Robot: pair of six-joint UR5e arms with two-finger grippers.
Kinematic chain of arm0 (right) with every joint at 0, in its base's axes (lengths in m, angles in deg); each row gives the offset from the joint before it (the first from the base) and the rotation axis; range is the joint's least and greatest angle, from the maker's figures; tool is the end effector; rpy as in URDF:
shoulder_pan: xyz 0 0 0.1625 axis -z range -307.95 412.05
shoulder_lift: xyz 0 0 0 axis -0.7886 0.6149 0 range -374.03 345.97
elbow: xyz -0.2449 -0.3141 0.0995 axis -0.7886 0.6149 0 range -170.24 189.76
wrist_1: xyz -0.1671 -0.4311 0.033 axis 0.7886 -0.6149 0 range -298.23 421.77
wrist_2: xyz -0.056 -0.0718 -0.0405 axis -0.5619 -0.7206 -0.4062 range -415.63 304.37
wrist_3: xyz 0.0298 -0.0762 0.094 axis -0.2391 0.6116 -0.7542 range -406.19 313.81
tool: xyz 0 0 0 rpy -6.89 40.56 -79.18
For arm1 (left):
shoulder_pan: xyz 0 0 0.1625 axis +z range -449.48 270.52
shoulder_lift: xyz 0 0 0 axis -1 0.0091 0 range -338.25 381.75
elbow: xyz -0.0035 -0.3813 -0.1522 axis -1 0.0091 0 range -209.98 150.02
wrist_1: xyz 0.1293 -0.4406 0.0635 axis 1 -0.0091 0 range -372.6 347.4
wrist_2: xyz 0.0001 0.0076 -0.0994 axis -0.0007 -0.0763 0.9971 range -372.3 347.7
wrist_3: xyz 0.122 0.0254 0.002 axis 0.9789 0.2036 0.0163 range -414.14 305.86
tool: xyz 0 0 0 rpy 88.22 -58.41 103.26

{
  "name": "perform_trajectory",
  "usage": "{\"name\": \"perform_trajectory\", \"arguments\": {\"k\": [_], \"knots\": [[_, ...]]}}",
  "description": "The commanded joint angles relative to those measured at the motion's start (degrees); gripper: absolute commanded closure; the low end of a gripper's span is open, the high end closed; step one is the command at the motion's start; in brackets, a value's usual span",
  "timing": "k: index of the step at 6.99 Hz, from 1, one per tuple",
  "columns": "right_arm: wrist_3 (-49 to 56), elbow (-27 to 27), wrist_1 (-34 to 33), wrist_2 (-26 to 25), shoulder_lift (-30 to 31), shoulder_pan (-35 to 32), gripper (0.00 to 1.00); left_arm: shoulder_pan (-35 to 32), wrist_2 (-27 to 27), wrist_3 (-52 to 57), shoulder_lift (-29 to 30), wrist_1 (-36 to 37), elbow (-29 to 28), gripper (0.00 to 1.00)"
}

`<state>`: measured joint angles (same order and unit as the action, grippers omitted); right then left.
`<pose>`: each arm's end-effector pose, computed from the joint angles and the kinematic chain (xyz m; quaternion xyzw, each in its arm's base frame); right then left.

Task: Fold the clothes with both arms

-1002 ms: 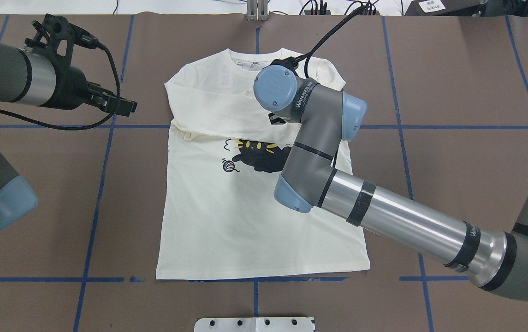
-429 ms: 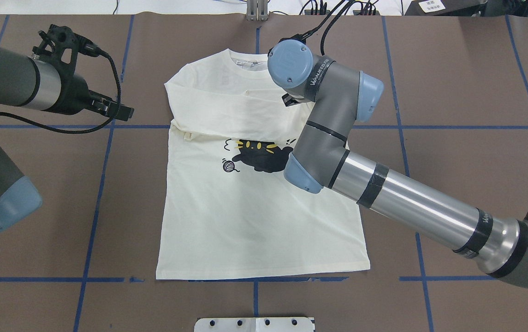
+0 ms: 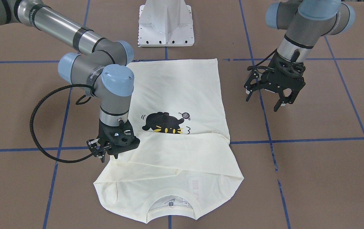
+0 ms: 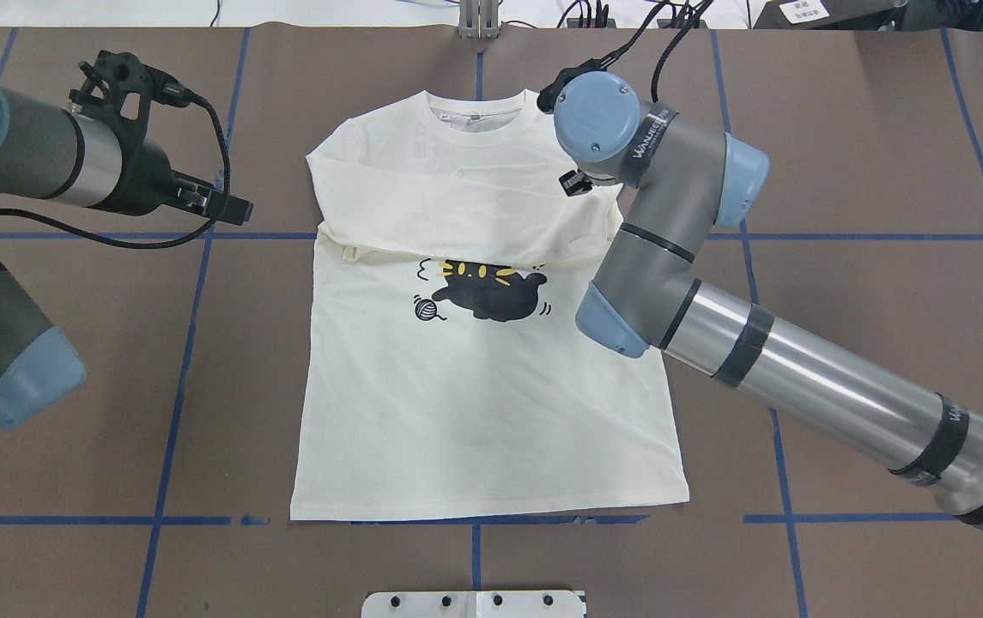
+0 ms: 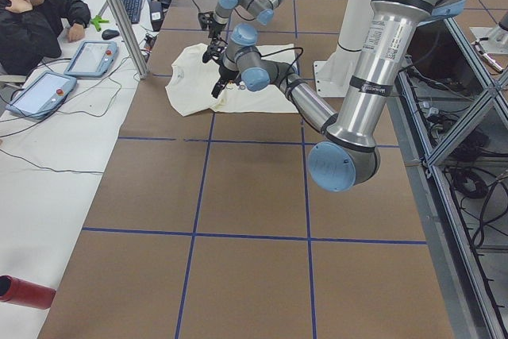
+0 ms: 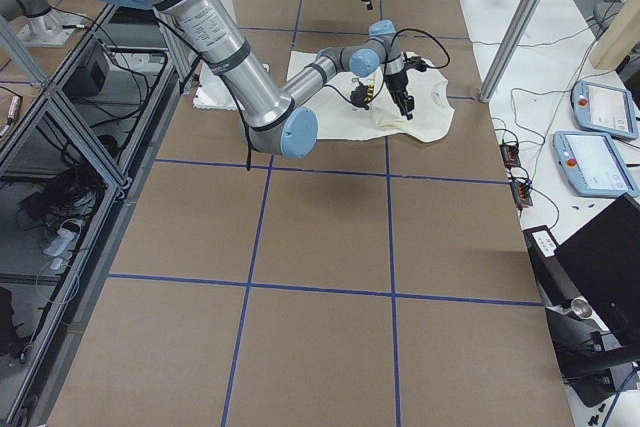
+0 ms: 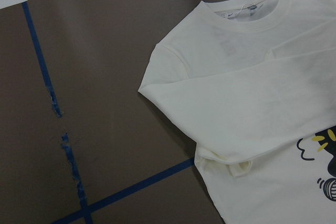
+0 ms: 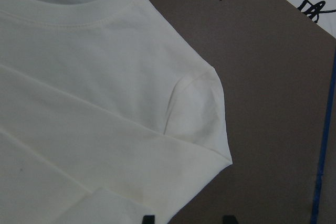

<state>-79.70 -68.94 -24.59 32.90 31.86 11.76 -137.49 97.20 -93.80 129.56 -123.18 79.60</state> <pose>-0.5318 -0.6299 0.2576 0.2420 -0.1986 -0.1299 0.9408 0.3538 -0.5302 0.2616 0.2645 0.4243 0.0996 0.8603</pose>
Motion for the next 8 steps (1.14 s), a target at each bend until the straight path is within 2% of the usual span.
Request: {"name": "perform_trajectory", "arguments": {"k": [1,2,4,5,6,7,8], "knots": [[-0.2,-8.0,0.3,7.5,3.5,-3.0,0.00,0.3,0.2,-1.6,0.0,-0.3,0.3,0.00],[-6.3,-15.7,0.3,8.9,8.0,-3.0,0.00,1.6,-0.2,-5.4,0.0,-0.4,0.8,0.00],[-17.7,-29.9,0.4,16.1,18.5,-2.9,0.00,5.5,-2.8,-15.2,-0.5,-0.3,3.4,0.00],[-27.0,-36.9,0.8,16.7,23.9,-1.1,0.00,8.1,-3.8,-21.3,-0.7,-0.3,5.5,0.00],[-37.0,-41.0,6.3,16.2,28.6,2.5,0.00,12.2,-7.0,-26.6,-4.8,-0.4,9.7,0.00],[-42.9,-42.0,19.1,15.4,35.8,4.6,0.00,16.9,-11.5,-32.8,-8.5,-0.4,14.0,0.00],[-50.0,-43.4,26.8,12.9,41.9,7.6,0.01,20.6,-13.4,-39.2,-9.2,-1.0,15.1,0.00]]}}
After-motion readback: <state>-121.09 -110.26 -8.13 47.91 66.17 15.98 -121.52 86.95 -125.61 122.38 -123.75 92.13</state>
